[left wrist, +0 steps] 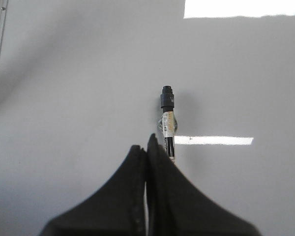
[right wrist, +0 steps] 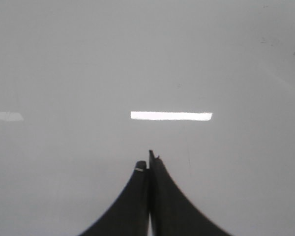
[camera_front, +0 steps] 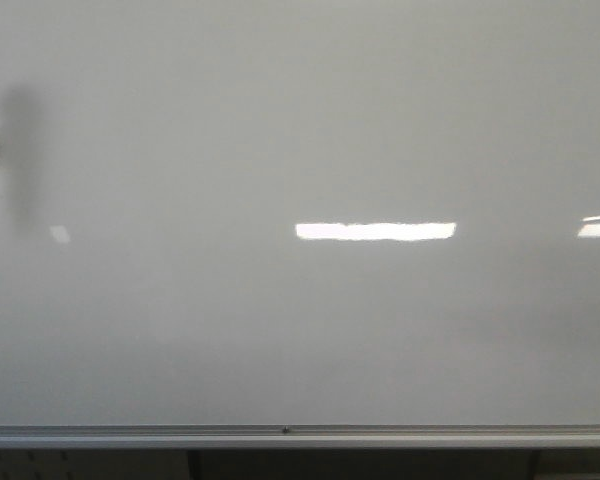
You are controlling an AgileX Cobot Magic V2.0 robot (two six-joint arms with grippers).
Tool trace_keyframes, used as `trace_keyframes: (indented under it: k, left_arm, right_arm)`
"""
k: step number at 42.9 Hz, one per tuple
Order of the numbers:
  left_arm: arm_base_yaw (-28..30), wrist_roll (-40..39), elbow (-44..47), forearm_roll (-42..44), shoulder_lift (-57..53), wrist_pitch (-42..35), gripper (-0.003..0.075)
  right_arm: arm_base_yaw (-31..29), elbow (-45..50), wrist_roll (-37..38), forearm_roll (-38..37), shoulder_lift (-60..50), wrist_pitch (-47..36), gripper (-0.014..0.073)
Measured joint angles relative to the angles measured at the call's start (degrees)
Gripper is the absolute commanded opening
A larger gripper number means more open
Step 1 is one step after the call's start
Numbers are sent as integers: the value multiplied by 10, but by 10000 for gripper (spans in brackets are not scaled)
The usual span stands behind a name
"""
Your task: Write number 1 on whiteboard
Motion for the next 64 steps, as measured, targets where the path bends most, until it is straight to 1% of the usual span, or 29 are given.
trace_keyframes:
  k: [59,64]
  left_arm:
    - [-1,0,0,0,0,0,-20]
    - [-1,0,0,0,0,-23,-20]
  right_arm:
    - [0,0,0,0,0,-9,-95]
    - [0,0,0,0,0,-13,-95]
